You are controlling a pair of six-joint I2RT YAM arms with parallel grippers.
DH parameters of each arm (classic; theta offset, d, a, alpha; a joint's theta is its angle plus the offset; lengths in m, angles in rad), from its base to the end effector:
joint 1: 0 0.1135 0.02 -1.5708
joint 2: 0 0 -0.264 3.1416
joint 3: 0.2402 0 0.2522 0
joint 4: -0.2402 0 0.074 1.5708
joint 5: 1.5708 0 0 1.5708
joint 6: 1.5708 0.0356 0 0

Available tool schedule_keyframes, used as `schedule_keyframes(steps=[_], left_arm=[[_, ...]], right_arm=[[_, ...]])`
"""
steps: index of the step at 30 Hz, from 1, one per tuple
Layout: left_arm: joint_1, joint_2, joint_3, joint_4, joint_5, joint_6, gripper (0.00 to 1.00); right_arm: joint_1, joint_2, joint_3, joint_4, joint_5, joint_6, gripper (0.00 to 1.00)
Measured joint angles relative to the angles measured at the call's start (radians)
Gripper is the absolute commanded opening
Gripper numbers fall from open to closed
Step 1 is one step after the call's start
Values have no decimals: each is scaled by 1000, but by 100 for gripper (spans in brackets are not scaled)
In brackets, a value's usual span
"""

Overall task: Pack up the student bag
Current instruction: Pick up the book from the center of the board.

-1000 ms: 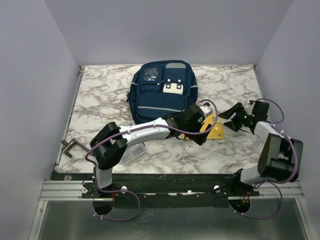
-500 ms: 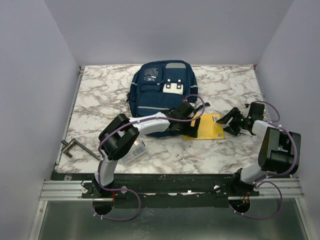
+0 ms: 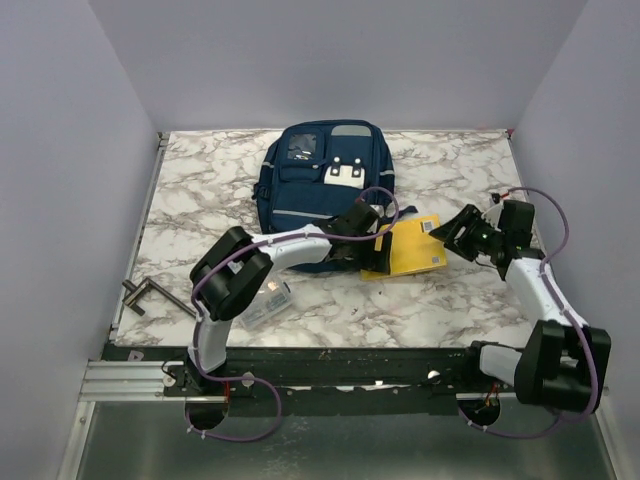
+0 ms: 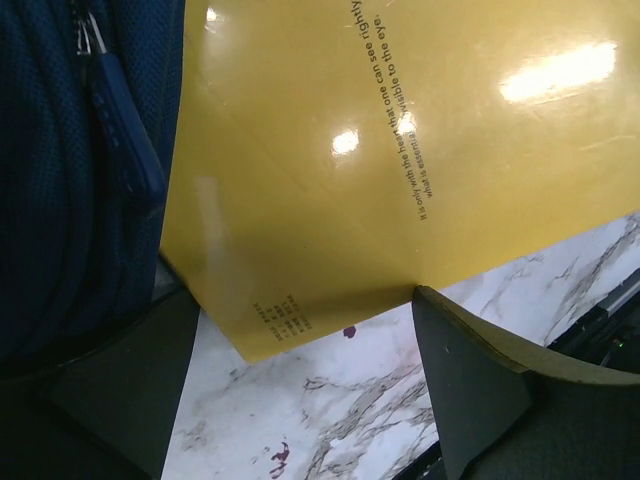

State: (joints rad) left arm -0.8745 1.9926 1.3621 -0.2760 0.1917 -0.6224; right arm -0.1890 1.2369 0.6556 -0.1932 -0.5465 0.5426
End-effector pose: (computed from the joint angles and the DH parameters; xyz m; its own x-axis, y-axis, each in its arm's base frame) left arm 0.2696 -0.3331 0.1726 -0.8933 0.1763 -0.4134 0.3788 0.7905 -0.4813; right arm 0.2449 -0.0280 0.2055 -0.6937 0.5819 -0.4244 0.1797 0.7105 0.6803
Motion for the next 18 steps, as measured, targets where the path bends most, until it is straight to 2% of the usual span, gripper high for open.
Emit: schedule_keyframes(steps=[3,8,18], left_arm=[[5,-46,-77,54,6,-10,86],[8,-171,-278,217,32,-20,91],[-28,-291,-456,479,51,23,98]], right_arm=[[48,-98,18,-29,-10,42,61],[142,-174,45,-35,-24,139,60],[442,-195,109,157,-16,382,59]])
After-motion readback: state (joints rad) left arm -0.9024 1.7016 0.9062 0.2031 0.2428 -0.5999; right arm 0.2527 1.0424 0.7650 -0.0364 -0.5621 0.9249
